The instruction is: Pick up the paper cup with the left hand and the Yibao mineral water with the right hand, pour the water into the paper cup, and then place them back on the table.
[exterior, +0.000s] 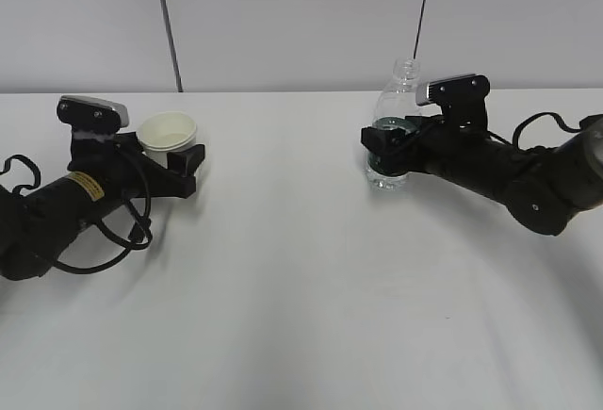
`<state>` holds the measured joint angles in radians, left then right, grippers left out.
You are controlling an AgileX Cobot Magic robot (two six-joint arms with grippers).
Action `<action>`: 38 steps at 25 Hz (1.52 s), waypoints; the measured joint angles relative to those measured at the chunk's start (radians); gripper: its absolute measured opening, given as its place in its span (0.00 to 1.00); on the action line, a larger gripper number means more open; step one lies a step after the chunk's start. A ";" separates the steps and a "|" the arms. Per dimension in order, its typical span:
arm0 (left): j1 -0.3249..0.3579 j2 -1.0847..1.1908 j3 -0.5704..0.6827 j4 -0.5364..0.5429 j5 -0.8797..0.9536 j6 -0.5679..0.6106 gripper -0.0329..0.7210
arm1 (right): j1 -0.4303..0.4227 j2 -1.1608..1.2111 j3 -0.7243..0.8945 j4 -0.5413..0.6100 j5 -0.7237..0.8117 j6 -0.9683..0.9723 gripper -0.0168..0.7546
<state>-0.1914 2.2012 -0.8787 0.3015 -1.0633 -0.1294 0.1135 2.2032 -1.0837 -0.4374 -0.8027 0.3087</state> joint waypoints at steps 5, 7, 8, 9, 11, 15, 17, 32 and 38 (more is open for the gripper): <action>0.000 0.000 0.000 -0.023 -0.001 0.000 0.83 | 0.000 0.000 0.000 -0.008 0.000 0.000 0.83; 0.000 0.000 0.000 -0.026 -0.007 0.000 0.83 | 0.000 0.000 0.000 -0.008 0.000 0.000 0.84; 0.000 0.000 0.000 -0.026 -0.007 0.000 0.83 | 0.000 0.000 0.000 -0.008 0.002 0.000 0.84; 0.000 0.000 0.000 -0.026 -0.007 0.000 0.83 | 0.000 0.000 0.000 -0.008 0.007 0.000 0.84; 0.000 0.000 0.000 -0.026 -0.007 0.000 0.83 | 0.000 0.000 0.000 -0.015 0.011 0.006 0.84; 0.000 0.000 0.000 -0.027 -0.008 0.000 0.84 | 0.000 -0.017 0.000 -0.025 0.022 0.017 0.84; 0.000 0.000 0.000 -0.027 -0.012 0.000 0.84 | 0.000 -0.031 0.000 -0.025 0.029 0.019 0.84; 0.000 -0.051 0.000 -0.030 -0.023 0.000 0.83 | 0.000 -0.087 0.000 -0.047 0.066 0.063 0.84; 0.000 -0.070 0.000 -0.030 -0.010 0.000 0.83 | 0.000 -0.125 0.000 -0.054 0.094 0.067 0.84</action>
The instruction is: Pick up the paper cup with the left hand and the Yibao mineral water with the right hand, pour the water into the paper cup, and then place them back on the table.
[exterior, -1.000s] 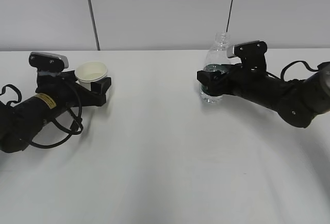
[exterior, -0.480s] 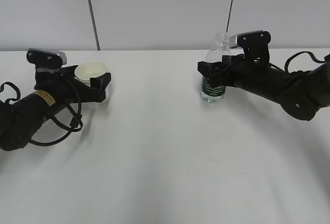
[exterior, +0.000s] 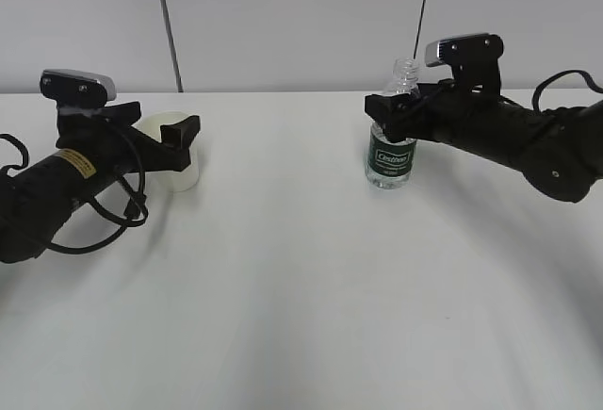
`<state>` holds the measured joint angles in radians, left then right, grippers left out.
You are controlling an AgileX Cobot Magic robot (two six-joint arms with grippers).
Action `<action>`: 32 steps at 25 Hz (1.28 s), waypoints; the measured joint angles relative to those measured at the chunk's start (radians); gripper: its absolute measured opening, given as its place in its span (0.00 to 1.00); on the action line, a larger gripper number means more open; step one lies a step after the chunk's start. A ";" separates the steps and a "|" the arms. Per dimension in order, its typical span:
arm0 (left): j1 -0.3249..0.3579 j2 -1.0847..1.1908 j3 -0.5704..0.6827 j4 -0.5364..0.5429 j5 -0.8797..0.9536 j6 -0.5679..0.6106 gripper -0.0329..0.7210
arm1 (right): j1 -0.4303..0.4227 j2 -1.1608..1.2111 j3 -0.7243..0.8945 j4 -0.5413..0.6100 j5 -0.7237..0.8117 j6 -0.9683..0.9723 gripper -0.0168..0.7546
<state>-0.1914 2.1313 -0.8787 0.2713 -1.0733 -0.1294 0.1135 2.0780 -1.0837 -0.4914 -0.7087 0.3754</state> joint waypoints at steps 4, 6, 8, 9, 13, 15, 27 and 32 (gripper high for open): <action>0.000 -0.008 0.000 0.000 0.005 0.000 0.83 | 0.000 -0.038 0.000 -0.001 0.012 0.000 0.84; 0.000 -0.020 0.000 0.000 0.004 0.000 0.83 | 0.000 -0.049 0.000 -0.002 0.013 0.000 0.84; 0.000 -0.031 0.000 0.000 0.005 0.000 0.83 | 0.000 -0.056 0.000 -0.002 0.015 0.000 0.84; 0.000 -0.036 0.000 0.000 0.005 0.000 0.83 | 0.000 -0.056 0.000 -0.002 0.015 0.000 0.84; 0.000 -0.067 0.000 0.000 0.048 0.000 0.83 | 0.000 -0.078 0.000 -0.003 0.018 0.000 0.84; 0.000 -0.084 0.000 0.000 0.065 0.001 0.83 | 0.000 -0.078 0.000 -0.003 0.018 0.000 0.84; 0.000 -0.159 0.002 0.001 0.116 0.001 0.81 | 0.000 -0.149 0.000 -0.014 0.031 0.000 0.81; 0.000 -0.199 0.002 -0.013 0.116 0.001 0.81 | 0.000 -0.177 -0.087 -0.014 0.212 0.000 0.79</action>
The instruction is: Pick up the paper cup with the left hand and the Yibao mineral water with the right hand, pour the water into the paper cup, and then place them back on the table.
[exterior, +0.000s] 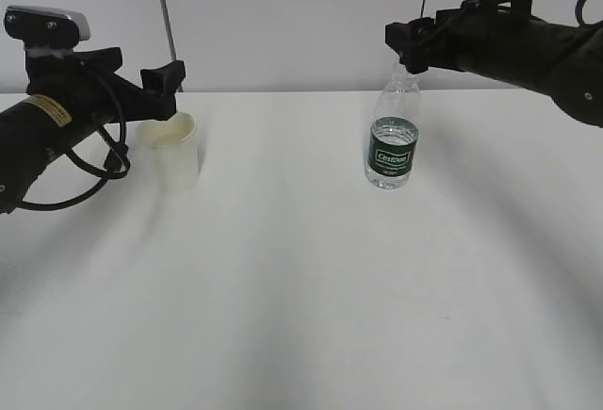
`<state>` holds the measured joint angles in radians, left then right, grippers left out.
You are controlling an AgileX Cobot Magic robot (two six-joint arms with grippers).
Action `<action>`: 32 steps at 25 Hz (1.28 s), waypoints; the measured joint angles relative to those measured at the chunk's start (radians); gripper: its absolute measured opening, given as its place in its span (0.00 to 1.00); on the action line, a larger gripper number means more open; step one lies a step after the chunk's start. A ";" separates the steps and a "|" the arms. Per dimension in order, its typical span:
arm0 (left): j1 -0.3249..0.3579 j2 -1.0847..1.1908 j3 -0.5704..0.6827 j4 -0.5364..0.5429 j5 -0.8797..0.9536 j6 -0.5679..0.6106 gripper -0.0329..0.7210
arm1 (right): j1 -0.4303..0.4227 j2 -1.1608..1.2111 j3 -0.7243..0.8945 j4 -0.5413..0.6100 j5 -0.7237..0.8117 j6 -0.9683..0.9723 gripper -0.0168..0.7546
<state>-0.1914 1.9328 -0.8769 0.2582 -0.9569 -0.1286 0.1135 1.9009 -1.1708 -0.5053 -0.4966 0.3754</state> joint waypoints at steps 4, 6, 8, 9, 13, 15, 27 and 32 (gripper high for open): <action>0.000 -0.040 0.000 -0.039 0.016 0.000 0.81 | 0.000 0.000 -0.069 0.008 0.127 0.024 0.79; 0.002 -0.060 -0.013 -0.052 0.067 0.000 0.81 | 0.000 0.000 -0.069 0.008 0.127 0.024 0.79; 0.005 -0.078 -0.049 -0.055 0.141 0.000 0.81 | 0.000 0.000 -0.109 0.013 0.220 0.036 0.79; 0.008 -0.084 -0.067 -0.057 0.184 0.000 0.81 | 0.000 0.000 -0.130 0.014 0.259 0.046 0.79; 0.010 -0.102 -0.144 -0.061 0.314 0.000 0.79 | 0.000 0.000 -0.227 0.017 0.424 0.076 0.79; 0.010 -0.102 -0.173 -0.063 0.369 0.000 0.79 | 0.000 0.000 -0.290 0.021 0.542 0.080 0.79; 0.010 -0.216 -0.250 -0.113 0.745 0.000 0.78 | 0.000 0.000 -0.635 0.065 1.162 0.082 0.79; 0.010 -0.298 -0.290 -0.114 0.957 0.000 0.76 | 0.000 0.000 -0.734 0.184 1.415 -0.006 0.78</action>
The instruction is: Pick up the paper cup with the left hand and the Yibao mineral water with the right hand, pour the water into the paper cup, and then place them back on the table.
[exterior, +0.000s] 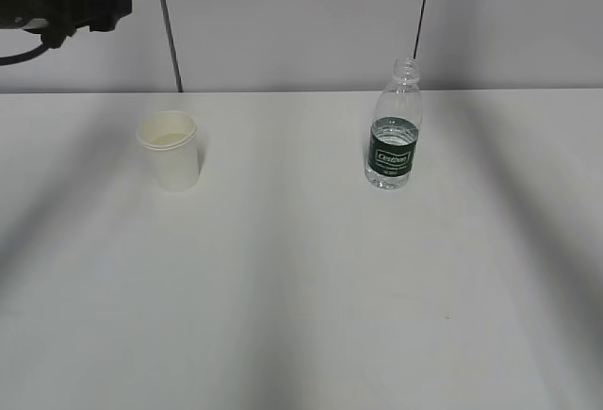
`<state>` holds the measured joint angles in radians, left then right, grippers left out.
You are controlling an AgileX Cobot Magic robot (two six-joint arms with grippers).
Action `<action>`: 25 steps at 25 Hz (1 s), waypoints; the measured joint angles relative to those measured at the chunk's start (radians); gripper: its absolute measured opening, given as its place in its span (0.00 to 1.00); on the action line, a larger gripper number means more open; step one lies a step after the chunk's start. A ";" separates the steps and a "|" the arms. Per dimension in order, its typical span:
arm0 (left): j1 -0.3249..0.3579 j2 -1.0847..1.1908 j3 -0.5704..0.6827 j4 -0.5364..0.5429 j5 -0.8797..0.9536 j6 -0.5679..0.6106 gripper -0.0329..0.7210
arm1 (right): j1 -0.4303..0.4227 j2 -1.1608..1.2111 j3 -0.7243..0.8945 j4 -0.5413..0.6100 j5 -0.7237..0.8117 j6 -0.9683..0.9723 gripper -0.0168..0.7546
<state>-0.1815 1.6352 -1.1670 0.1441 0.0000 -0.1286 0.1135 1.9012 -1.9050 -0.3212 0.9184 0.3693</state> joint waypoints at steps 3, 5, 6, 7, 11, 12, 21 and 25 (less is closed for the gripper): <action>0.000 -0.027 -0.042 -0.009 0.165 0.000 0.76 | 0.000 0.000 -0.035 0.052 0.121 -0.048 0.78; 0.000 -0.035 -0.089 -0.027 0.310 0.000 0.76 | 0.000 0.000 -0.060 0.087 0.213 -0.086 0.78; 0.000 -0.035 -0.110 -0.033 0.383 0.000 0.76 | 0.000 0.000 -0.068 0.100 0.249 -0.097 0.78; 0.000 -0.035 -0.135 -0.039 0.444 0.000 0.76 | 0.000 0.000 -0.068 0.100 0.249 -0.097 0.78; 0.000 -0.035 -0.231 -0.053 0.684 0.000 0.76 | 0.000 0.000 -0.097 0.160 0.319 -0.140 0.78; 0.000 -0.036 -0.256 -0.055 0.731 0.000 0.76 | 0.000 0.000 -0.105 0.185 0.322 -0.150 0.78; 0.000 -0.036 -0.360 -0.070 1.021 0.000 0.75 | 0.000 -0.057 -0.091 0.288 0.330 -0.221 0.78; 0.000 -0.029 -0.360 -0.073 1.127 0.000 0.74 | 0.000 -0.142 -0.006 0.297 0.332 -0.231 0.78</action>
<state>-0.1815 1.6064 -1.5268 0.0707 1.1269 -0.1286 0.1135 1.7588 -1.9107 -0.0243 1.2503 0.1383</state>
